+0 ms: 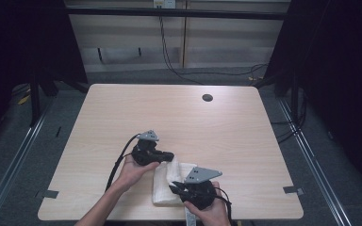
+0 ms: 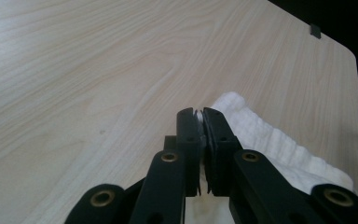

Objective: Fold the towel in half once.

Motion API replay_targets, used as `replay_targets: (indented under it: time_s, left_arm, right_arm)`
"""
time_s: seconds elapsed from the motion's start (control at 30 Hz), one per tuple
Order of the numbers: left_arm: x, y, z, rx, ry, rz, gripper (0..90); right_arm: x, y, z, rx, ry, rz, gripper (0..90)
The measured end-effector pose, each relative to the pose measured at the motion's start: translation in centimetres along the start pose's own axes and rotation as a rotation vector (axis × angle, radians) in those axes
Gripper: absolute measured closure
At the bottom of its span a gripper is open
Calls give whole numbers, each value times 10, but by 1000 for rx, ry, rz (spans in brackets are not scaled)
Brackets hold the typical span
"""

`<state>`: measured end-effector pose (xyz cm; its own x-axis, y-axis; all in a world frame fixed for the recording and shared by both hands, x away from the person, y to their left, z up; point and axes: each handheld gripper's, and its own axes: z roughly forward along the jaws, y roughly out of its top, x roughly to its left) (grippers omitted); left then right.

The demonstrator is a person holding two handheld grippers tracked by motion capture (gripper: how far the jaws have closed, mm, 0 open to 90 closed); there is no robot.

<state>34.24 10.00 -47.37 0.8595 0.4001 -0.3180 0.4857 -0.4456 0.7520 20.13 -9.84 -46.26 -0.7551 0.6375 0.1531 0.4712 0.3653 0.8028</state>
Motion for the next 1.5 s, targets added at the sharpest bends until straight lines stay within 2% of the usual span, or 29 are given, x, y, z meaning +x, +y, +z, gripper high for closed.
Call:
replay_targets:
  time_s: [0.13,0.23,0.33,0.43,0.5,0.73,0.83,0.87,0.93,1.0,1.2,1.3,1.43,1.5]
  left_arm:
    - [-3,0,8,10,1,13,818]
    - [-4,0,13,12,-9,28,828]
    - [-5,1,19,12,-15,26,837]
    - [-6,2,25,12,-28,13,803]
    - [-9,3,28,17,-45,21,807]
    - [-15,8,37,14,-57,29,783]
    - [-15,10,37,12,-66,32,760]
    - [-15,10,36,11,-84,32,748]
    - [-17,10,36,10,-79,45,715]
    - [-18,11,35,5,-89,34,688]
    - [-17,14,25,-12,-52,26,594]
    - [-15,15,16,-29,-44,21,553]
    - [-13,14,7,-23,-25,23,545]
    - [-12,11,1,-8,-12,36,556]
  right_arm:
    - [-4,-8,1,17,-29,2,749]
    - [-8,-14,2,30,-36,7,725]
    - [-9,-20,1,51,-50,6,727]
    - [-11,-25,-3,61,-67,31,727]
    - [-14,-28,-7,69,-76,49,710]
    - [-20,-35,-19,69,-111,78,585]
    - [-24,-33,-22,63,-121,88,532]
    - [-25,-32,-23,64,-123,91,531]
    - [-27,-30,-24,62,-138,101,530]
    - [-30,-28,-24,57,-131,113,513]
    - [-43,-18,-15,64,-172,110,505]
    - [-48,-14,-10,67,-190,92,505]
    - [-56,-8,-7,63,-217,85,504]
    - [-63,-6,-4,70,-221,100,511]
